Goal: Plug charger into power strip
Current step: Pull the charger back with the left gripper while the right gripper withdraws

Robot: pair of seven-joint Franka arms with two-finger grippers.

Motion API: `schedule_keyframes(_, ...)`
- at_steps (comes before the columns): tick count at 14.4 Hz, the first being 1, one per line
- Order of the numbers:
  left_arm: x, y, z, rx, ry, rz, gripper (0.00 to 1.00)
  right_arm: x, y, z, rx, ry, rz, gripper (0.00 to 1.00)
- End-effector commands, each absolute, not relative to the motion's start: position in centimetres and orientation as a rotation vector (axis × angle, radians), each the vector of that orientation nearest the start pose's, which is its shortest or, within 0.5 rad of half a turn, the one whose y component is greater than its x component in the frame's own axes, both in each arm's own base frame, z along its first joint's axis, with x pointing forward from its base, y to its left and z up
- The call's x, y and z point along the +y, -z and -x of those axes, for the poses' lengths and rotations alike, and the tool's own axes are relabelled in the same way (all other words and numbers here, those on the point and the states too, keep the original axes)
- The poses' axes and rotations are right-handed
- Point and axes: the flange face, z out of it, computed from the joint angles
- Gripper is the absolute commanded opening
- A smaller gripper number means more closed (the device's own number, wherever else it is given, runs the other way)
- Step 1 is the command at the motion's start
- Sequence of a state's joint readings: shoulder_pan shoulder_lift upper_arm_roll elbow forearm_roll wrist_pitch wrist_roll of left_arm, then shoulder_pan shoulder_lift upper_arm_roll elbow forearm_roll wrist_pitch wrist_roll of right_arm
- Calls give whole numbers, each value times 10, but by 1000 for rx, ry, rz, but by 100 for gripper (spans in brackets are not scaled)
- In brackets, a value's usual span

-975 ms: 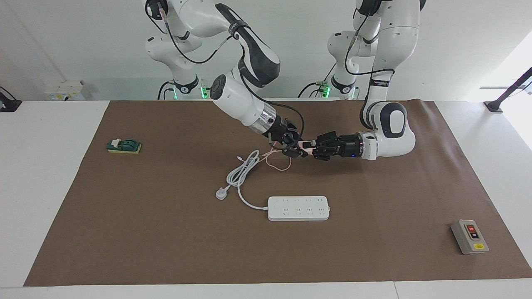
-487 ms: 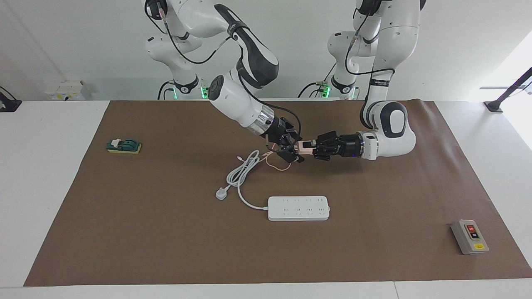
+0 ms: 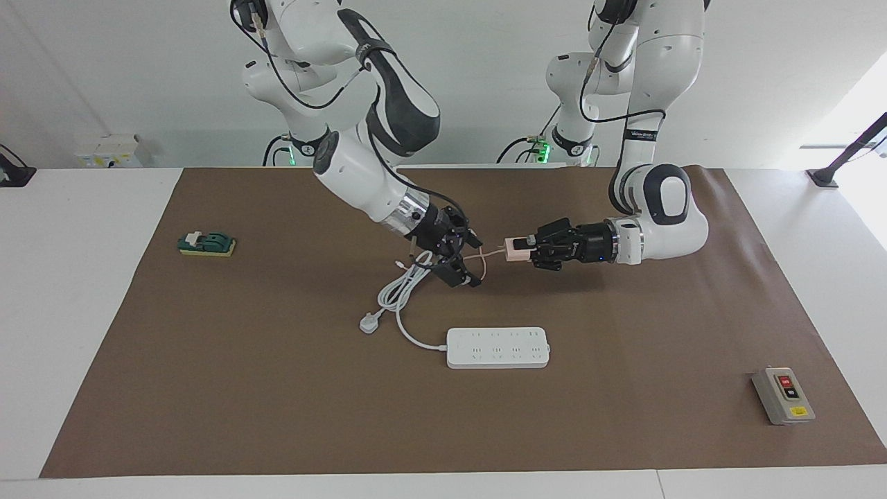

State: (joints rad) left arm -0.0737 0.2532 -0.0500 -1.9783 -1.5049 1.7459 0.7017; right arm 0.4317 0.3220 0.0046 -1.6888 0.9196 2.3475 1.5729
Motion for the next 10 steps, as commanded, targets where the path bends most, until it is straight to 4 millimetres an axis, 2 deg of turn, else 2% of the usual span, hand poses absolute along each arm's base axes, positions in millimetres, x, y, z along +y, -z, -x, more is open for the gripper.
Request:
schedule_keyframes(1, -138, -440, -580, -55, -10, -1909, 0, 257, -468, -622, 1837, -592, 1612, 100)
schedule_keyframes(2, -126, -458, -582, -41, 6, -1981, 0, 244, -472, -624, 1841, -573, 1638, 100)
schedule_keyframes(4, -114, -497, -590, 3, 46, -2130, 0, 214, -478, -627, 1845, -552, 1685, 100)
schedule_keyframes(6, -103, -528, -595, 41, 83, -2266, 0, 187, -483, -629, 1817, -541, 1745, 100)
schedule_keyframes(8, -101, -551, -596, 104, 126, -2357, 0, 158, -487, -627, 1760, -528, 1853, 100)
schedule_keyframes(10, -96, -565, -592, 158, 179, -2457, 0, 139, -492, -622, 1669, -509, 1960, 100)
